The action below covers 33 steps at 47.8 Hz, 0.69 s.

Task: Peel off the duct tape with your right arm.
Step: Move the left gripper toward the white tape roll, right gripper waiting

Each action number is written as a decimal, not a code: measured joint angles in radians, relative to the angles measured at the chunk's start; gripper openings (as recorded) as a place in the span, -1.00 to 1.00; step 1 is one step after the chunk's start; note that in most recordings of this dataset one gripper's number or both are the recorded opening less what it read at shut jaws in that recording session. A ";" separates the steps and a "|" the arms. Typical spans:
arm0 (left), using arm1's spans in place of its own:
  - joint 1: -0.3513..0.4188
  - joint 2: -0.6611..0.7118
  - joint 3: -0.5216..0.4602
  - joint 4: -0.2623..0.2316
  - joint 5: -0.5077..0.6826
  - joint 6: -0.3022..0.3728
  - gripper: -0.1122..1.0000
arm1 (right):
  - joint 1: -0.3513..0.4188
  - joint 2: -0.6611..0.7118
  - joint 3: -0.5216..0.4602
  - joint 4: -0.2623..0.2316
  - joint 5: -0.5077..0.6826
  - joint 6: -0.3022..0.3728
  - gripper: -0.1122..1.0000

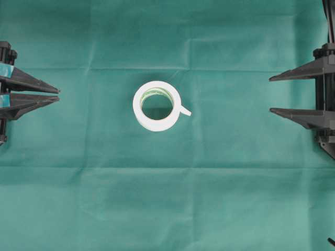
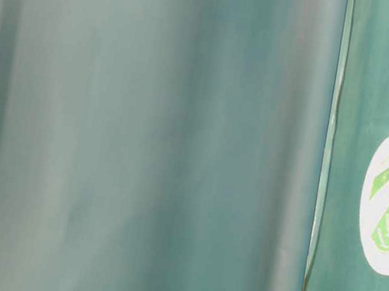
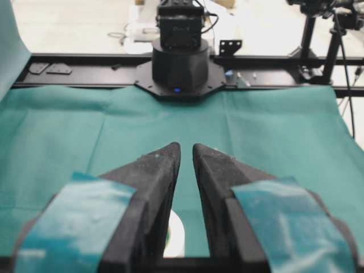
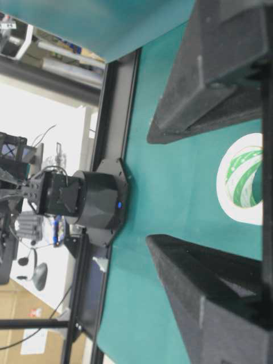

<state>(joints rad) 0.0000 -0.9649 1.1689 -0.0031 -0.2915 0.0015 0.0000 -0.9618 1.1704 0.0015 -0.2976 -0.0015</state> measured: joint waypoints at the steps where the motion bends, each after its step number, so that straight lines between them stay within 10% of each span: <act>1: -0.002 0.000 0.000 0.000 0.000 0.000 -0.36 | 0.000 -0.002 0.000 0.000 0.000 0.002 -0.36; 14: -0.011 0.002 0.044 -0.008 -0.015 -0.006 -0.79 | -0.018 0.002 0.078 -0.002 -0.008 0.002 -0.97; 33: -0.020 0.011 0.101 -0.009 -0.101 -0.014 -0.67 | -0.026 0.028 0.141 -0.002 -0.057 0.025 -0.63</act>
<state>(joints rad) -0.0199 -0.9541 1.2701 -0.0123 -0.3927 -0.0123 -0.0261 -0.9342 1.3116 0.0000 -0.3543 0.0230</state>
